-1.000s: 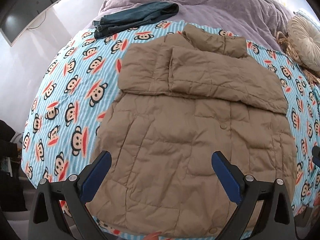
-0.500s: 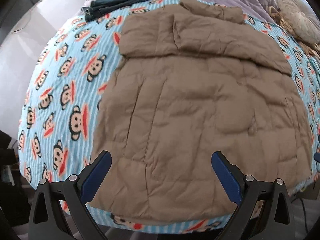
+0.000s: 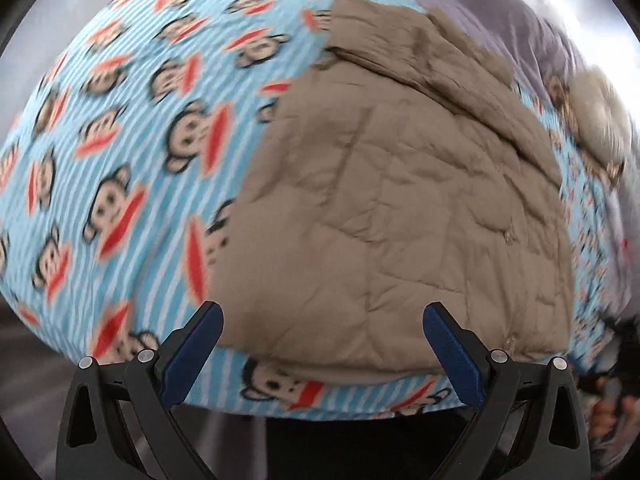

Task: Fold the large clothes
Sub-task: 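Grasp the jacket hem with both tools and lift it toward the collar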

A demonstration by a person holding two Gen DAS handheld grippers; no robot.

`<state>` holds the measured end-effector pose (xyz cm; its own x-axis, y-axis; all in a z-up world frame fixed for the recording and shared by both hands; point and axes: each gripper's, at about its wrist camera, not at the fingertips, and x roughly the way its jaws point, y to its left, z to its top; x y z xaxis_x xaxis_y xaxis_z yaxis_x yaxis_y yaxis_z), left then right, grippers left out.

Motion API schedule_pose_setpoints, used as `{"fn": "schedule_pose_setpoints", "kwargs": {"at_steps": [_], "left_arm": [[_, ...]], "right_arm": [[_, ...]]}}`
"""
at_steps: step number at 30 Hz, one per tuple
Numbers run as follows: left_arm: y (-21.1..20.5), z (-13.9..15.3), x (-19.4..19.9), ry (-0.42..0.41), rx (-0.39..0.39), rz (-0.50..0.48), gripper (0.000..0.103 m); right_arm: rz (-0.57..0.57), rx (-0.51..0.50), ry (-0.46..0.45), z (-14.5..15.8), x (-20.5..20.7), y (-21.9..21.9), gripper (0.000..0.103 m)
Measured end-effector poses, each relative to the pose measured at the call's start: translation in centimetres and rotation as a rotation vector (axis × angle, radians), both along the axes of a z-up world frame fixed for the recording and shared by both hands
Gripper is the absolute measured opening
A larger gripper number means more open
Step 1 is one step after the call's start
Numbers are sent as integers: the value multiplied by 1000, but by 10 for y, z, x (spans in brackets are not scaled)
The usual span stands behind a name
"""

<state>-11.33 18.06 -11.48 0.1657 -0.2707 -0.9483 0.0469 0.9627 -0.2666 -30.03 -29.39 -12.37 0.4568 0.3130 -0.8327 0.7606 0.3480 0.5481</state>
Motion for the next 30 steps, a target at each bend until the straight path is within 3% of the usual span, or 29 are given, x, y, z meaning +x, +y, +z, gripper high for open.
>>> {"fn": "schedule_pose_setpoints", "kwargs": {"at_steps": [6, 11, 14, 22, 30], "left_arm": [[27, -21, -9, 108, -163, 42, 100], [5, -35, -15, 186, -265, -59, 100], [-14, -38, -14, 198, -274, -118, 100], [-25, -44, -13, 236, -291, -168, 100], [-30, -71, -22, 322, -379, -74, 100]], "right_arm": [[-101, 106, -29, -19, -27, -4, 103], [-228, 220, -80, -38, -48, -8, 103], [-262, 256, -93, -47, -52, -10, 103], [-289, 328, -124, -87, -30, -8, 103], [-182, 368, -225, -70, 8, -10, 103]]}}
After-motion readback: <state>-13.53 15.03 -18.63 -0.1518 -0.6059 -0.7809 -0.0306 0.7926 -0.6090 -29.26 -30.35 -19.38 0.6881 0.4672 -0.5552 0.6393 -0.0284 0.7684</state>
